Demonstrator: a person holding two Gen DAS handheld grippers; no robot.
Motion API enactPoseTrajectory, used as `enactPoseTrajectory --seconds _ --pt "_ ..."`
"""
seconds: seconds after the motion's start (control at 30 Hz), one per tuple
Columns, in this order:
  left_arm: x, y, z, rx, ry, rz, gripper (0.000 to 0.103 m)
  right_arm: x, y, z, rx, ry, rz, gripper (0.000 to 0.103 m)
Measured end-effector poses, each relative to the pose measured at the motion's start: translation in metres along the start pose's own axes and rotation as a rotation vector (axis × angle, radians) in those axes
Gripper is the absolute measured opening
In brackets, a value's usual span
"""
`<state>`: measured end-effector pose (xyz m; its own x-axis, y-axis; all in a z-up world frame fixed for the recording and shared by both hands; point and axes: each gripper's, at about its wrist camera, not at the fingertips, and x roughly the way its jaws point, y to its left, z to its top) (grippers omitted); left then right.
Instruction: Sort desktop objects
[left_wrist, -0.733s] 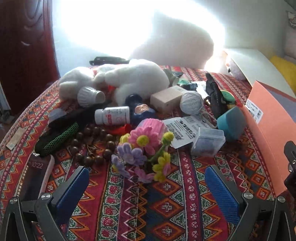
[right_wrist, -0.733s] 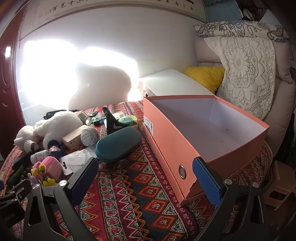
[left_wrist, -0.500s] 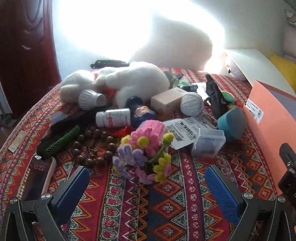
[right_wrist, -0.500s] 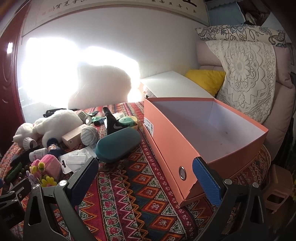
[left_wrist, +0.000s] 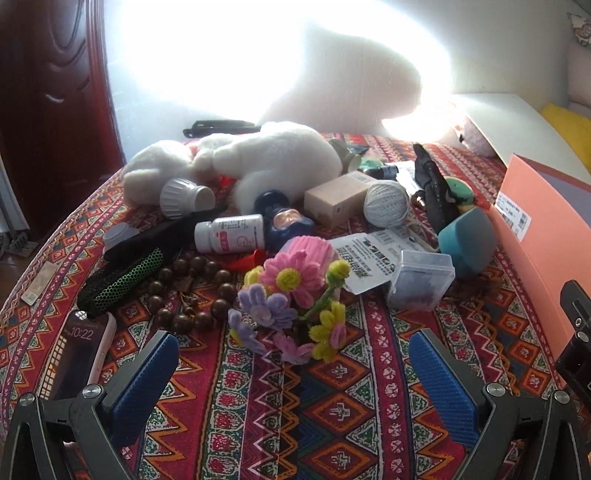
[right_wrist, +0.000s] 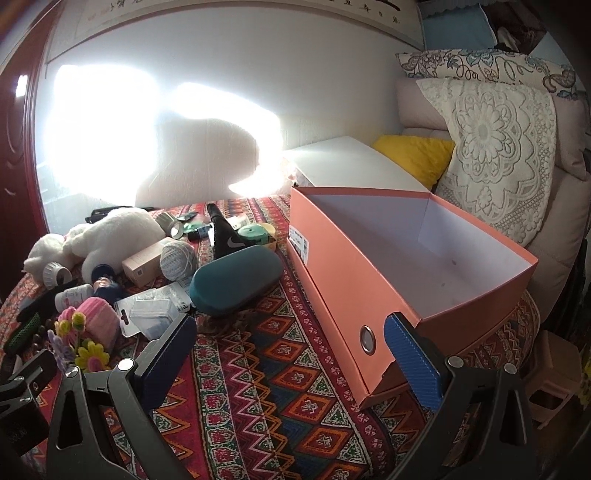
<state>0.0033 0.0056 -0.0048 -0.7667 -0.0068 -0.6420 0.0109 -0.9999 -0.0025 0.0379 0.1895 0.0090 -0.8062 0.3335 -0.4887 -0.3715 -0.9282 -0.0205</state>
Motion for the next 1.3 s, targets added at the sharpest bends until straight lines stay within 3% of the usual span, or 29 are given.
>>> enactPoseTrajectory --seconds 0.77,1.17,1.3 --pt "0.0 -0.005 -0.003 0.027 0.001 -0.006 0.103 -0.005 -0.003 0.002 0.02 -0.001 -0.024 0.103" --pt "0.0 0.006 -0.002 0.011 0.006 -0.009 0.103 -0.011 0.006 0.002 0.005 0.005 -0.003 0.103" --pt "0.004 0.016 0.0 0.005 0.007 0.007 0.103 -0.008 0.011 0.002 -0.002 0.019 0.05 0.103"
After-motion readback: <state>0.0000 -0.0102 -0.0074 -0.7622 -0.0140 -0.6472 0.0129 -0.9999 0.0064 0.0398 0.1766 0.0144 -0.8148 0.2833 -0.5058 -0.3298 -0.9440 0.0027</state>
